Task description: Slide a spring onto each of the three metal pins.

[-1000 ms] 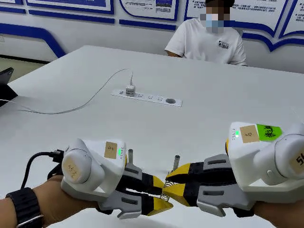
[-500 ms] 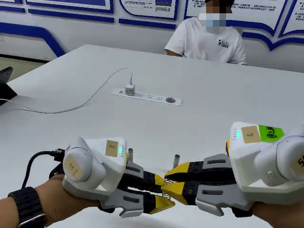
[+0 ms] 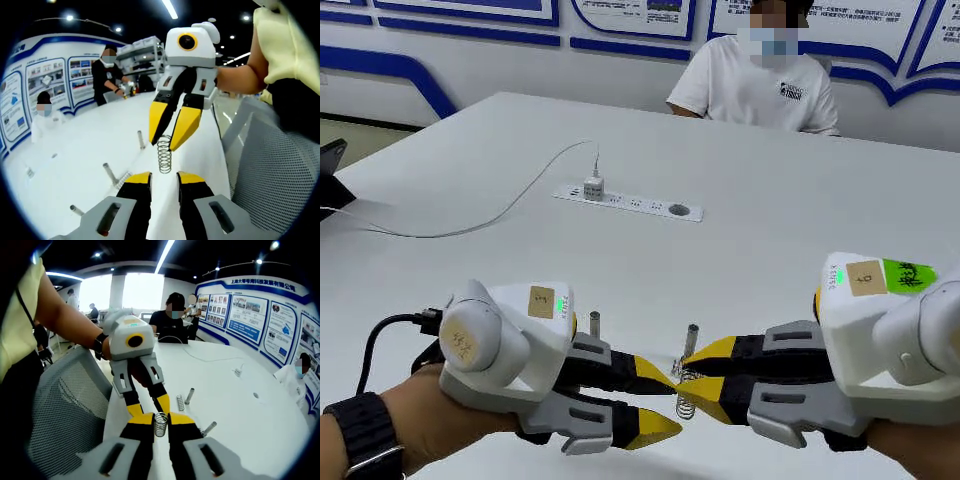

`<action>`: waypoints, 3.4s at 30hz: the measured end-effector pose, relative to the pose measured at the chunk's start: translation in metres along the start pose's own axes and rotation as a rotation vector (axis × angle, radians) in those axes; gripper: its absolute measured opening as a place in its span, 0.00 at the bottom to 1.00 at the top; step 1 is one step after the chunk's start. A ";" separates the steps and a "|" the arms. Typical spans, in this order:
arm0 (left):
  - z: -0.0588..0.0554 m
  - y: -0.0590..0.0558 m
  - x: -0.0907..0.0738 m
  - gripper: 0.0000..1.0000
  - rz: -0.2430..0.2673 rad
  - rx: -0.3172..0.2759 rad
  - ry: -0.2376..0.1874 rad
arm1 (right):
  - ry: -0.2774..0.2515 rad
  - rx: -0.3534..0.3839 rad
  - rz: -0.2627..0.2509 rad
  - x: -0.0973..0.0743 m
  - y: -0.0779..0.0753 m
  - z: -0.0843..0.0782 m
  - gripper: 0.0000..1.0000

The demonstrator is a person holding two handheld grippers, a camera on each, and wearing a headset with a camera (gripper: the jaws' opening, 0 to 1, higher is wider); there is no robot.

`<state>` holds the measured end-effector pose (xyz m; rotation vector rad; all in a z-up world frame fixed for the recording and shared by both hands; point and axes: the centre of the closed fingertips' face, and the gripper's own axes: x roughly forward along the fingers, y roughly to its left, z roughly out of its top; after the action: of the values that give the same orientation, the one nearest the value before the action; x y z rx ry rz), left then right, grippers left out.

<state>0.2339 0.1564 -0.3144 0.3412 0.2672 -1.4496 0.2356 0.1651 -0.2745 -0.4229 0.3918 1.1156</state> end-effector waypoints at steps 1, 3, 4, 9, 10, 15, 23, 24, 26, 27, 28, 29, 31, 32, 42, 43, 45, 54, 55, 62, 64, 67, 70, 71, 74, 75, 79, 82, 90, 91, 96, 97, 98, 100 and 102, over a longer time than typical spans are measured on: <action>0.000 0.001 -0.001 0.21 0.001 -0.007 -0.004 | 0.001 0.002 -0.002 -0.001 -0.001 -0.001 0.11; 0.001 0.002 -0.003 0.22 0.005 -0.019 -0.013 | 0.004 0.003 -0.010 -0.003 -0.003 -0.003 0.11; 0.001 0.003 -0.004 0.22 0.007 -0.022 -0.014 | 0.006 0.004 -0.013 -0.003 -0.004 -0.003 0.11; -0.001 0.007 -0.010 0.24 0.022 -0.035 -0.014 | 0.010 0.020 -0.038 -0.010 -0.014 -0.009 0.11; -0.002 0.008 -0.011 0.24 0.026 -0.040 -0.015 | 0.011 0.022 -0.045 -0.012 -0.016 -0.010 0.11; -0.006 0.012 -0.018 0.25 0.048 -0.054 -0.014 | 0.019 0.034 -0.072 -0.019 -0.026 -0.015 0.11; -0.011 0.019 -0.030 0.27 0.091 -0.085 -0.025 | 0.024 0.058 -0.124 -0.034 -0.042 -0.022 0.11; -0.012 0.020 -0.032 0.27 0.096 -0.088 -0.027 | 0.023 0.061 -0.131 -0.036 -0.044 -0.023 0.11; -0.013 0.023 -0.036 0.28 0.112 -0.100 -0.034 | 0.020 0.069 -0.148 -0.040 -0.049 -0.024 0.11; -0.014 0.025 -0.038 0.28 0.123 -0.109 -0.039 | 0.020 0.073 -0.158 -0.043 -0.052 -0.025 0.11; -0.015 0.026 -0.040 0.28 0.130 -0.114 -0.041 | 0.020 0.075 -0.165 -0.045 -0.054 -0.025 0.11; -0.016 0.027 -0.041 0.28 0.137 -0.118 -0.041 | 0.020 0.077 -0.171 -0.047 -0.056 -0.026 0.11; -0.019 0.029 -0.045 0.29 0.153 -0.130 -0.045 | 0.019 0.084 -0.184 -0.051 -0.060 -0.027 0.11; -0.020 0.030 -0.047 0.29 0.161 -0.136 -0.046 | 0.019 0.085 -0.191 -0.052 -0.062 -0.027 0.11; -0.029 0.037 -0.060 0.33 0.236 -0.181 -0.061 | 0.010 0.108 -0.254 -0.070 -0.081 -0.030 0.11; -0.031 0.038 -0.062 0.34 0.247 -0.187 -0.062 | 0.009 0.109 -0.262 -0.072 -0.083 -0.030 0.11; -0.033 0.039 -0.065 0.35 0.261 -0.198 -0.065 | 0.009 0.112 -0.273 -0.075 -0.086 -0.030 0.11; -0.043 0.046 -0.080 0.43 0.332 -0.248 -0.073 | 0.002 0.128 -0.318 -0.087 -0.099 -0.032 0.11; -0.045 0.047 -0.082 0.44 0.341 -0.254 -0.075 | 0.003 0.132 -0.325 -0.088 -0.102 -0.034 0.11; -0.051 0.050 -0.090 0.49 0.376 -0.286 -0.080 | 0.014 0.160 -0.369 -0.096 -0.115 -0.046 0.11; -0.053 0.050 -0.091 0.50 0.382 -0.294 -0.082 | 0.015 0.170 -0.379 -0.098 -0.119 -0.050 0.11; -0.055 0.050 -0.092 0.52 0.389 -0.307 -0.083 | 0.023 0.182 -0.391 -0.097 -0.123 -0.056 0.11; -0.057 0.048 -0.092 0.53 0.389 -0.310 -0.076 | 0.028 0.200 -0.401 -0.096 -0.128 -0.064 0.11; -0.057 0.048 -0.092 0.53 0.389 -0.311 -0.076 | 0.028 0.206 -0.402 -0.095 -0.128 -0.066 0.11; -0.057 0.049 -0.094 0.55 0.395 -0.317 -0.078 | 0.034 0.218 -0.407 -0.093 -0.130 -0.073 0.11; -0.058 0.049 -0.094 0.55 0.398 -0.320 -0.079 | 0.041 0.219 -0.411 -0.092 -0.131 -0.077 0.11; -0.058 0.050 -0.095 0.56 0.402 -0.325 -0.078 | 0.047 0.232 -0.417 -0.090 -0.135 -0.084 0.11; -0.059 0.050 -0.095 0.57 0.400 -0.327 -0.077 | 0.057 0.229 -0.415 -0.087 -0.135 -0.087 0.11; -0.059 0.050 -0.094 0.59 0.402 -0.330 -0.073 | 0.062 0.232 -0.416 -0.084 -0.137 -0.091 0.11; -0.059 0.050 -0.094 0.59 0.401 -0.331 -0.073 | 0.062 0.237 -0.414 -0.084 -0.137 -0.092 0.11; -0.059 0.050 -0.093 0.59 0.400 -0.332 -0.070 | 0.068 0.242 -0.412 -0.082 -0.137 -0.096 0.11; -0.059 0.050 -0.093 0.59 0.400 -0.332 -0.070 | 0.069 0.242 -0.412 -0.082 -0.137 -0.096 0.11; -0.059 0.050 -0.093 0.59 0.400 -0.332 -0.070 | 0.066 0.244 -0.412 -0.082 -0.138 -0.096 0.11; -0.059 0.050 -0.093 0.59 0.399 -0.332 -0.069 | 0.065 0.246 -0.413 -0.082 -0.138 -0.097 0.11; -0.060 0.049 -0.093 0.59 0.399 -0.332 -0.068 | 0.057 0.250 -0.413 -0.081 -0.138 -0.096 0.11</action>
<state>0.2749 0.2689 -0.3308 0.0674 0.3564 -1.0008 0.3220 0.0008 -0.2980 -0.2967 0.4636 0.6443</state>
